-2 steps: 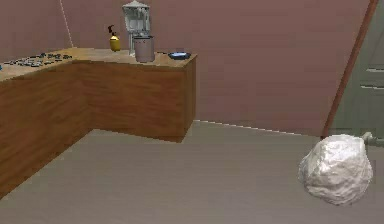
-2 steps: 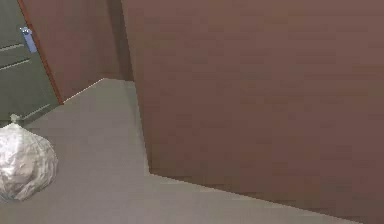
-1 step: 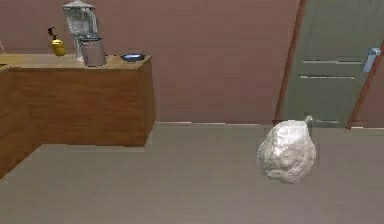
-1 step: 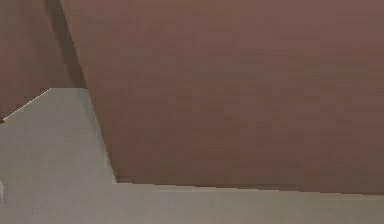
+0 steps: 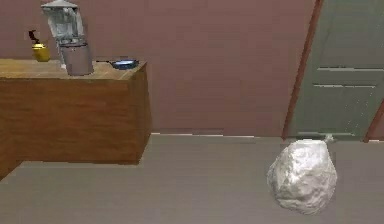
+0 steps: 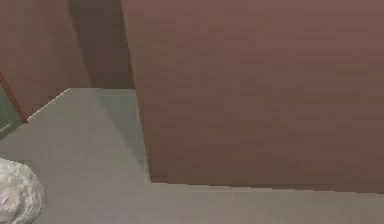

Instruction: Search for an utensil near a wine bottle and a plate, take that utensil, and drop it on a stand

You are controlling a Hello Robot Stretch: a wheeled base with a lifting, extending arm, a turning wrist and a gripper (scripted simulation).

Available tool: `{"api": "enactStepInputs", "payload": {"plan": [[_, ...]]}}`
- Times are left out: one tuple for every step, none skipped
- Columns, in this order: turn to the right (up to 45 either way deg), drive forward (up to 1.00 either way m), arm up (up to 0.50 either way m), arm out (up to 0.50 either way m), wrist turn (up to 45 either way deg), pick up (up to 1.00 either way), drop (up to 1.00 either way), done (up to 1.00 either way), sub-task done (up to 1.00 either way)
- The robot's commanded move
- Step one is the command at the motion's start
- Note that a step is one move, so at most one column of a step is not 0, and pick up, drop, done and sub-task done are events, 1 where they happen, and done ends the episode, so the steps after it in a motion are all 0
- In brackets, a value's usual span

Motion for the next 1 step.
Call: {"api": "enactStepInputs", "payload": {"plan": [[-27.0, 0.00, 0.00, 0.00, 0.0, 0.00, 0.00, 0.00, 0.00]]}}
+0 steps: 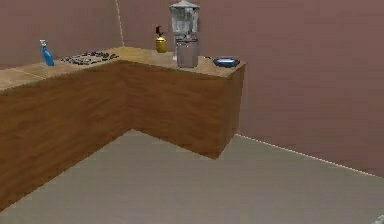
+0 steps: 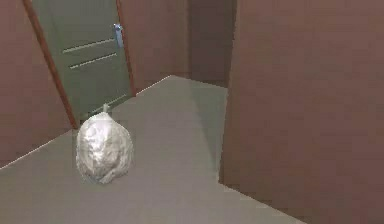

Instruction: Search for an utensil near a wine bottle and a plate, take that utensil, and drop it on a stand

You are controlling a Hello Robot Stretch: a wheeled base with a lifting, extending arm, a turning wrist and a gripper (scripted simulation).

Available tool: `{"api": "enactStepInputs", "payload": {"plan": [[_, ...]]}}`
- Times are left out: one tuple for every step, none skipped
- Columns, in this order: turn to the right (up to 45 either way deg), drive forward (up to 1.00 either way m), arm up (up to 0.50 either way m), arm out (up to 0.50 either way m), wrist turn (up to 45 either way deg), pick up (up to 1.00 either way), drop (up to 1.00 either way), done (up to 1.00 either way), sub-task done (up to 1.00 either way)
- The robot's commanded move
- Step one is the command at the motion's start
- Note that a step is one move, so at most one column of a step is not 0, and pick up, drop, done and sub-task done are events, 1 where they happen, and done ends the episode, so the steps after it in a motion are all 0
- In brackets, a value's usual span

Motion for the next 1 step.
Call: {"api": "enactStepInputs", "payload": {"plan": [[0.0, 0.50, 0.00, 0.00, 0.0, 0.00, 0.00, 0.00, 0.00]]}}
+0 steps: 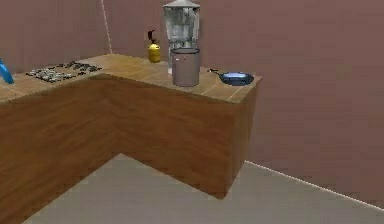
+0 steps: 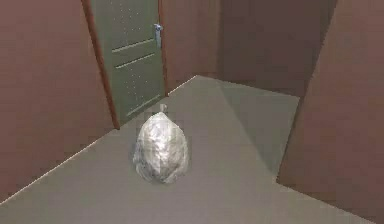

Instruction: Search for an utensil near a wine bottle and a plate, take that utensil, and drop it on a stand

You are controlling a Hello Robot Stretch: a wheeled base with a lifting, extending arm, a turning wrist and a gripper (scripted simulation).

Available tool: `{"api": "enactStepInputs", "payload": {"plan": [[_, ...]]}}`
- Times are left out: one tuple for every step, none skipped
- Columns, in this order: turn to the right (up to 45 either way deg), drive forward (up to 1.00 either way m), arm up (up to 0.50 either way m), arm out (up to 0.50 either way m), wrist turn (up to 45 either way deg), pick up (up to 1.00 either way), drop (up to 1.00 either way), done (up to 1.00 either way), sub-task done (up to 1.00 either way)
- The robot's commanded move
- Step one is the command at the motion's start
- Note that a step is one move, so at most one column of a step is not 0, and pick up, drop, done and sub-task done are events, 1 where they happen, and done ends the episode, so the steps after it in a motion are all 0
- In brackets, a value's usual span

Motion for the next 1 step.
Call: {"api": "enactStepInputs", "payload": {"plan": [[-45.0, 0.00, 0.00, 0.00, 0.0, 0.00, 0.00, 0.00, 0.00]]}}
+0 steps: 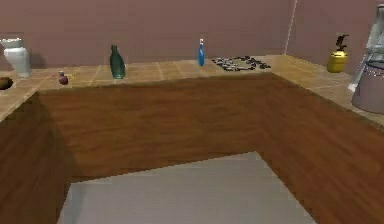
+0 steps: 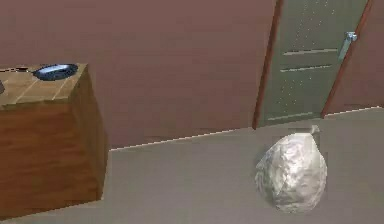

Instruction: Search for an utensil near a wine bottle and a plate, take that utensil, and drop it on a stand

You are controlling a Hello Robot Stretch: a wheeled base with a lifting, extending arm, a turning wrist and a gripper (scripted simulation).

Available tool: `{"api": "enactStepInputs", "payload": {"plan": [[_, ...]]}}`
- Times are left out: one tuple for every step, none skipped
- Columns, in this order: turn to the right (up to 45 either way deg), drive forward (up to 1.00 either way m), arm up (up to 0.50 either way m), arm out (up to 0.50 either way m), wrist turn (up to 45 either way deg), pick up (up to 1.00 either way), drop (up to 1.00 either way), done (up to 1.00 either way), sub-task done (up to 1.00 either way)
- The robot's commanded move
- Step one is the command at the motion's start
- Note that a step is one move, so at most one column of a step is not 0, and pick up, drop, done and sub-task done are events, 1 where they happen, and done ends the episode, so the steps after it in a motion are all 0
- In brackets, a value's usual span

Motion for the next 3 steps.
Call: {"api": "enactStepInputs", "payload": {"plan": [[-30.0, 0.00, 0.00, 0.00, 0.0, 0.00, 0.00, 0.00, 0.00], [0.0, 0.25, 0.00, 0.00, 0.0, 0.00, 0.00, 0.00, 0.00], [15.0, 0.00, 0.00, 0.00, 0.0, 0.00, 0.00, 0.00, 0.00]]}}
